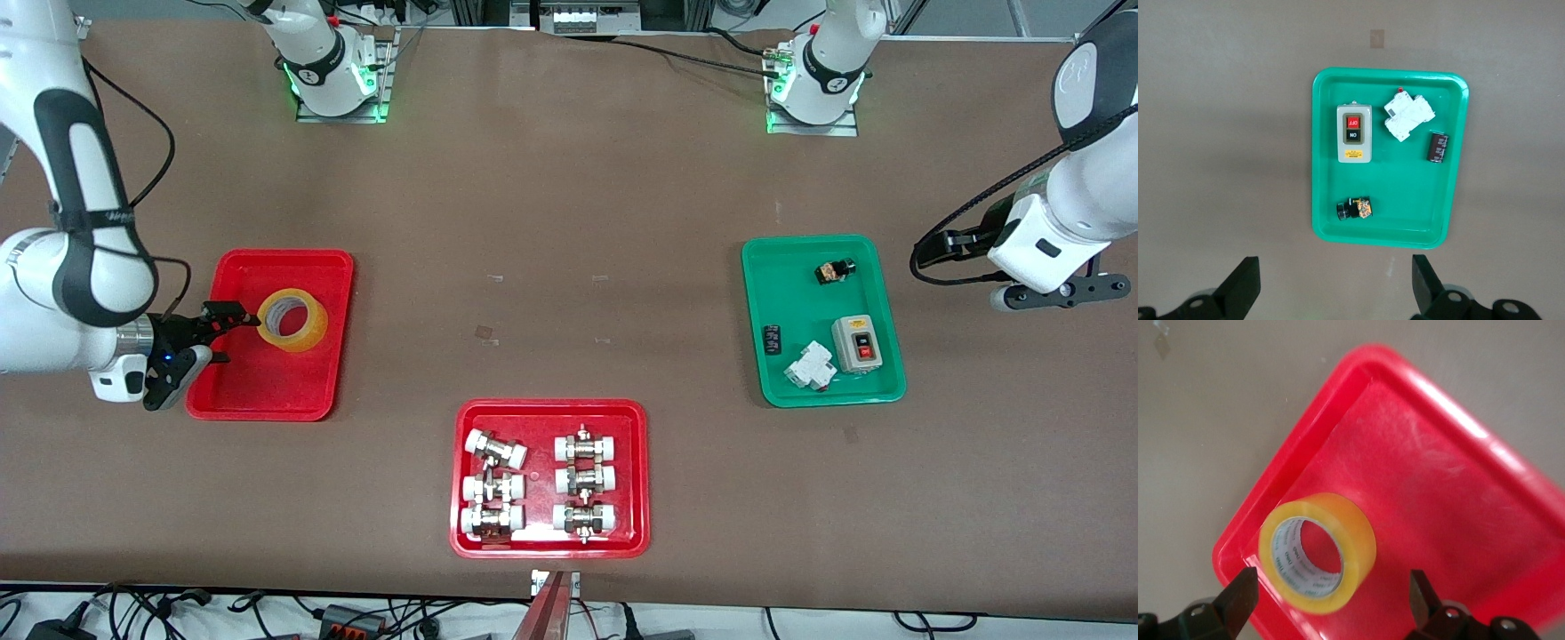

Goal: Left arm passes tape to right arm into tray

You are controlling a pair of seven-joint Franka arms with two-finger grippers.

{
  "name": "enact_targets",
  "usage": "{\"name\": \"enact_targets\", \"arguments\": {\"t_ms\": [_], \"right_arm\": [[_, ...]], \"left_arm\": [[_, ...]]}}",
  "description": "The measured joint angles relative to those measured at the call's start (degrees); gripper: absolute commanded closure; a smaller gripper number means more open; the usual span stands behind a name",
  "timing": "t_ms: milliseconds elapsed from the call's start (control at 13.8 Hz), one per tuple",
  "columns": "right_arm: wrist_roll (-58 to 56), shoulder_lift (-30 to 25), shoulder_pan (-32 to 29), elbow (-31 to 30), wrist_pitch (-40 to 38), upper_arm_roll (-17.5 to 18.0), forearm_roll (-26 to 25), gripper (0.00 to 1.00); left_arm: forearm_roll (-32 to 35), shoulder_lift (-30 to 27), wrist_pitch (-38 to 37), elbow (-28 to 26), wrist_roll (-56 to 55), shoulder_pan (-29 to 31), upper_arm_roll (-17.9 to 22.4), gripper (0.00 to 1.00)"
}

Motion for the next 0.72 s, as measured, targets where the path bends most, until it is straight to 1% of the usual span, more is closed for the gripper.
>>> {"name": "enact_targets", "arguments": {"t_ms": [72, 145, 362, 507, 724], "right_arm": [[4.61, -2.88, 1.95, 0.03, -0.25, 0.03, -2.74, 0.00], [9.59, -5.83, 3.78, 0.00, -1.31, 0.04, -4.39, 0.00], [23.11, -13.92, 7.13, -0.21, -7.11, 0.05, -5.94, 0.00], [33.55, -18.76, 8.77, -0.34, -10.69, 0.09, -7.78, 0.00], [42.15, -24.89, 10.34, -0.59, -14.49, 0.18, -9.13, 0.00]], "left_arm": [[-0.19, -0.21, -0.42, 0.43, 0.08, 0.00, 0.03, 0.00], [-0.80, -0.47, -0.88, 0.88, -0.27, 0.00, 0.13, 0.00], [-2.82, -0.69, -1.32, 1.55, -0.65, 1.07, 1.25, 0.00], [-3.76, -0.69, -1.33, 1.77, 1.47, 2.61, 1.26, 0.00], [-4.37, -0.73, -1.90, 2.61, 2.87, 2.54, 0.53, 0.00]]}}
